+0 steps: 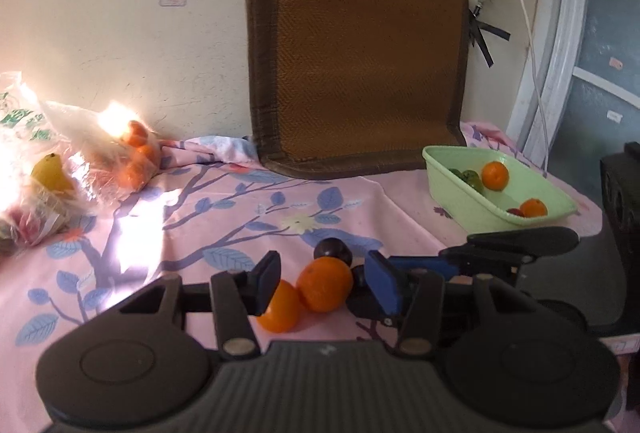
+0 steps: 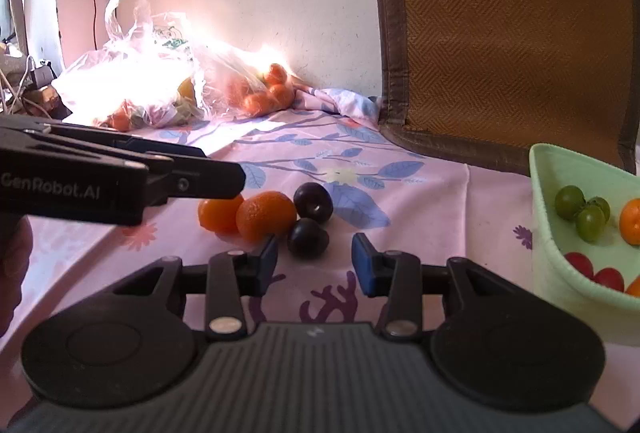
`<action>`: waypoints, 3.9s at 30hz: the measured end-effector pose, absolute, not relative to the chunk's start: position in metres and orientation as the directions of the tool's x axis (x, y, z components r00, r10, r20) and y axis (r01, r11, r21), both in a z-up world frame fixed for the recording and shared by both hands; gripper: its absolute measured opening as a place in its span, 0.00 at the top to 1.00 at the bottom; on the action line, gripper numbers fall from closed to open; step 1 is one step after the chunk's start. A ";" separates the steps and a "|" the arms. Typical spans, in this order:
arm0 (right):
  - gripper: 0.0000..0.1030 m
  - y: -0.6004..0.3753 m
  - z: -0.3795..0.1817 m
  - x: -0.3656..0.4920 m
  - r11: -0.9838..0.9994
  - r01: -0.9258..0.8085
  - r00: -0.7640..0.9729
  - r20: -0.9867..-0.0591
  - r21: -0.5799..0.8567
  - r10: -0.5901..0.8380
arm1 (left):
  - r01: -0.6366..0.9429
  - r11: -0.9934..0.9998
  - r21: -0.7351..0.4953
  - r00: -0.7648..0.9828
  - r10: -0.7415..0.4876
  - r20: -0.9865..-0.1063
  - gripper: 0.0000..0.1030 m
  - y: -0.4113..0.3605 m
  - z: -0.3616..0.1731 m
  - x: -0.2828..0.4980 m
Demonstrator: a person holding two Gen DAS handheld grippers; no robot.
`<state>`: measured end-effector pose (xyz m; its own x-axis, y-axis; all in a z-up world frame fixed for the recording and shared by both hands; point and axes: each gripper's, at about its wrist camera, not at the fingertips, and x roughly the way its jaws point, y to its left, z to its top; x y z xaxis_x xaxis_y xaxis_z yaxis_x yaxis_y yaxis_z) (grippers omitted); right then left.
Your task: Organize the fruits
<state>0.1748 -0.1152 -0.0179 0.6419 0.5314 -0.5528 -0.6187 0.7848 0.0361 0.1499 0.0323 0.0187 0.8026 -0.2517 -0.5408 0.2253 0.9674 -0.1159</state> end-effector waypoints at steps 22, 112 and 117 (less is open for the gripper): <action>0.76 -0.201 -0.018 0.130 0.877 -0.470 0.736 -0.504 0.100 0.452 | 0.312 0.949 -0.050 0.730 -0.273 -0.626 0.64 -0.032 0.007 0.145; 0.75 -0.294 -0.005 0.096 0.973 -0.221 0.906 -0.356 0.070 0.231 | 0.474 0.879 -0.046 0.715 -0.415 -0.563 0.63 -0.150 0.033 0.153; 0.75 -0.296 0.005 0.134 0.971 -0.220 0.913 -0.332 0.095 0.239 | 0.441 0.896 -0.054 0.729 -0.393 -0.560 0.63 -0.151 0.039 0.195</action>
<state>0.1342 -0.2961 0.0055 0.9125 0.2392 -0.3318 -0.2198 0.9709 0.0953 0.1952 -0.1507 0.0387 0.7295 -0.3927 -0.5601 0.4410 0.8959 -0.0538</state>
